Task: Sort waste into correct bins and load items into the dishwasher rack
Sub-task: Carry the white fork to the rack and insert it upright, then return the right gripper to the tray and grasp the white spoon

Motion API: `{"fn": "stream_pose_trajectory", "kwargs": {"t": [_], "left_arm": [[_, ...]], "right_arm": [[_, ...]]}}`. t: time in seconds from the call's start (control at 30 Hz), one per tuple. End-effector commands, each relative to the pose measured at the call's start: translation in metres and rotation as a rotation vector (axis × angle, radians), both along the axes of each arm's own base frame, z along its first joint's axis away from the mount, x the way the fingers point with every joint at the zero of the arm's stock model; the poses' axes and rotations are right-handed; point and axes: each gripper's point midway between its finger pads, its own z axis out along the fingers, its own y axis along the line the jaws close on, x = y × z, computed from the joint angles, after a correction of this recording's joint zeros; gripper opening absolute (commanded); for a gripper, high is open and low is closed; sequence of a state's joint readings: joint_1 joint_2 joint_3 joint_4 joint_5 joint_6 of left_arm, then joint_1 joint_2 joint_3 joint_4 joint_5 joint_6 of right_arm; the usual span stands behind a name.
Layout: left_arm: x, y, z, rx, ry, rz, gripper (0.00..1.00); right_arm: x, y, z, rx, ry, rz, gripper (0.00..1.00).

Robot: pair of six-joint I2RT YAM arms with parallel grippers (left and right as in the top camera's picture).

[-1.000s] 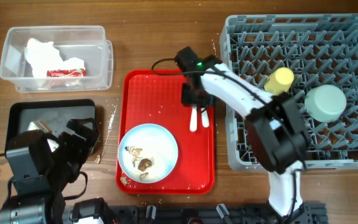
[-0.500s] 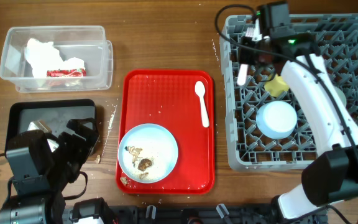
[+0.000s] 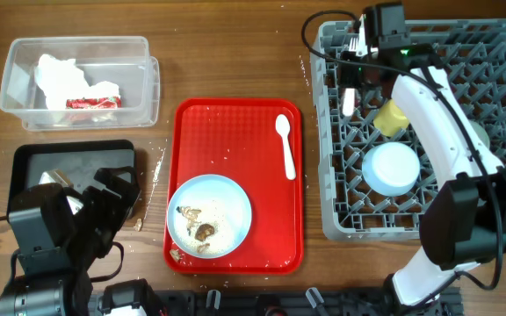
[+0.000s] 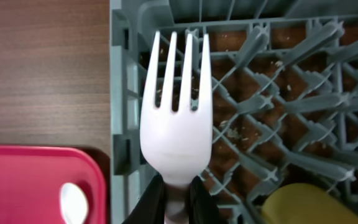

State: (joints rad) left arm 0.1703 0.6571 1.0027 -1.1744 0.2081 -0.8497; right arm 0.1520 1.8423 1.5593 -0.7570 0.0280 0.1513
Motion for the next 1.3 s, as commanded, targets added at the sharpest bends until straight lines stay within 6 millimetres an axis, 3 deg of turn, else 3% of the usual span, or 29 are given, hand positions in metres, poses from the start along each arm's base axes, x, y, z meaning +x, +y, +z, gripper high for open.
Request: {"fn": "stream_pose_trajectory", "kwargs": {"t": [0.0, 0.13, 0.4, 0.43, 0.5, 0.53, 0.67, 0.8, 0.9, 1.03, 1.17, 1.27], "left_arm": [[0.0, -0.001, 0.001, -0.001, -0.006, -0.011, 1.0], [0.0, -0.001, 0.001, -0.001, -0.006, -0.011, 1.0], [0.0, -0.001, 0.001, -0.001, -0.006, -0.011, 1.0], [0.0, -0.001, 0.001, -0.001, -0.006, -0.011, 1.0], [0.0, -0.001, 0.001, -0.001, -0.006, -0.011, 1.0], [0.0, -0.001, 0.001, -0.001, -0.006, -0.011, 1.0], [0.0, -0.001, 0.001, -0.001, -0.006, -0.011, 1.0], [0.0, -0.001, 0.001, -0.001, -0.006, -0.011, 1.0], [0.0, -0.001, 0.001, -0.001, -0.006, -0.011, 1.0], [0.0, -0.001, 0.001, -0.001, -0.006, -0.011, 1.0], [0.0, -0.001, 0.001, -0.001, -0.006, -0.011, 1.0], [0.0, -0.001, 0.001, -0.001, -0.006, -0.011, 1.0]], "right_arm": [[0.005, -0.024, 0.003, -0.092, -0.019, 0.054, 0.04], [0.009, -0.047, 0.002, -0.116, -0.024, 0.047, 0.04], [0.01, -0.036, -0.007, -0.024, -0.01, 0.082, 0.06], [0.01, -0.036, -0.008, -0.023, -0.007, 0.081, 0.09], [0.008, -0.037, -0.01, -0.023, 0.003, 0.08, 0.27], [0.007, -0.037, -0.011, -0.022, 0.01, 0.077, 0.31], [-0.002, -0.036, -0.015, 0.008, 0.053, 0.038, 0.34], [-0.017, -0.008, -0.011, 0.156, 0.098, 0.11, 0.33], [-0.035, 0.027, 0.009, 0.328, 0.115, 0.207, 0.33], [-0.059, 0.065, 0.028, 0.395, 0.149, 0.246, 0.33], [-0.086, 0.101, 0.013, 0.284, 0.239, 0.205, 0.33], [-0.092, 0.112, -0.003, 0.166, 0.245, 0.162, 0.36]]}}
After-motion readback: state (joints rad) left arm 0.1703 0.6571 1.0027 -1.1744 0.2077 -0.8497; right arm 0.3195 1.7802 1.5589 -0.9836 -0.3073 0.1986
